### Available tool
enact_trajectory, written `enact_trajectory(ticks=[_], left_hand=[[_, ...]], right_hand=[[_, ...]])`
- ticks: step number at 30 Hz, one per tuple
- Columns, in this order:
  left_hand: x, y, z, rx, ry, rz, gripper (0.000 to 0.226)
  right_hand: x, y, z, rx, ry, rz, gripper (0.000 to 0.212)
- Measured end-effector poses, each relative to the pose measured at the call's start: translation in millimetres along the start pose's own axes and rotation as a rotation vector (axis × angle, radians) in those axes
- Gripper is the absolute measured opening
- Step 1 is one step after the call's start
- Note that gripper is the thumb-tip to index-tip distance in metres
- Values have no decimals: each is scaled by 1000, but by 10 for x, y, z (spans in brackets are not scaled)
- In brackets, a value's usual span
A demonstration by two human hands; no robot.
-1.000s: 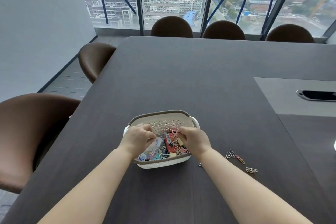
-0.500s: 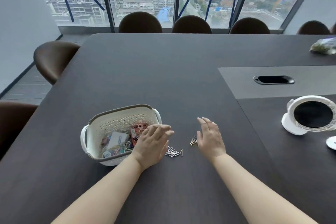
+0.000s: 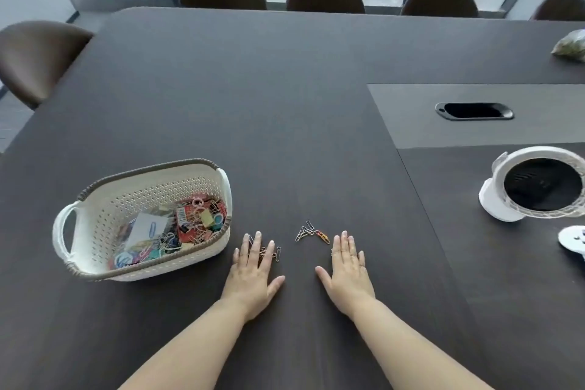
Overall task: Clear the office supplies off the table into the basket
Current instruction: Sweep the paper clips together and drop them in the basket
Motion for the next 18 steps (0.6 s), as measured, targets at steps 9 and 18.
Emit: enact_trajectory(ticks=[9, 18], left_hand=[[-384, 65, -93, 61, -69, -108, 79], [-328, -47, -63, 237, -346, -391, 35]], right_hand=[[-616, 176, 201, 79, 458, -63, 56], [-388, 150, 51, -92, 587, -429, 30]])
Point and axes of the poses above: each hand's wrist, its own x-axis away from the middle knuckle, its own y-axis out of the back of the hand, z = x × y, the point moved 2 cm from there along -x, towards the middle knuckle, and after that the axes turned 7 degrees about x, right-handed, at the moved point
